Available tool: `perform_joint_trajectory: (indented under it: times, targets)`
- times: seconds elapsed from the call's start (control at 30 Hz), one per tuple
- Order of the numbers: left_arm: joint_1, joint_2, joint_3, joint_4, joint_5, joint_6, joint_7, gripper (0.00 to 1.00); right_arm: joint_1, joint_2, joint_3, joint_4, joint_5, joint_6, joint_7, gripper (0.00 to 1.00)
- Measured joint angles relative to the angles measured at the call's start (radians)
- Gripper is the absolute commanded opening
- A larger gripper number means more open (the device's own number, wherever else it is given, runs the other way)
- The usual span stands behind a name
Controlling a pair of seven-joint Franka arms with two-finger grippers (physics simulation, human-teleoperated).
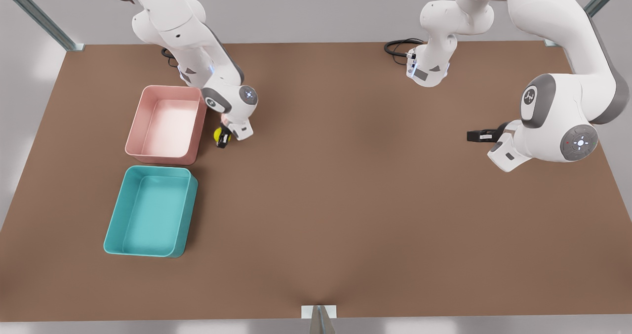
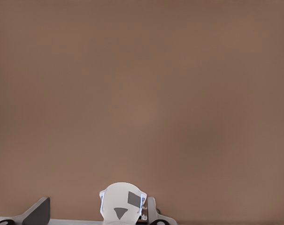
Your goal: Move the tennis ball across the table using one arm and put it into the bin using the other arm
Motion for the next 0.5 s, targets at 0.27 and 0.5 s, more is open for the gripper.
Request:
perform_joint_trajectory:
  times: [0.27, 0.5]
  targets:
    - [-0.083, -0.006, -0.001, 0.021, 0.056, 0.014, 0.000, 1.00, -0.162, 0.014, -0.233, 0.462, 0.244, -0.082, -0.092, 0.52]
    - [-0.079, -0.052, -0.048, 0.023, 0.109, 0.093, 0.016, 1.00, -0.198, 0.182, -0.472, 0.633, 0.634, -0.120, -0.192, 0.52]
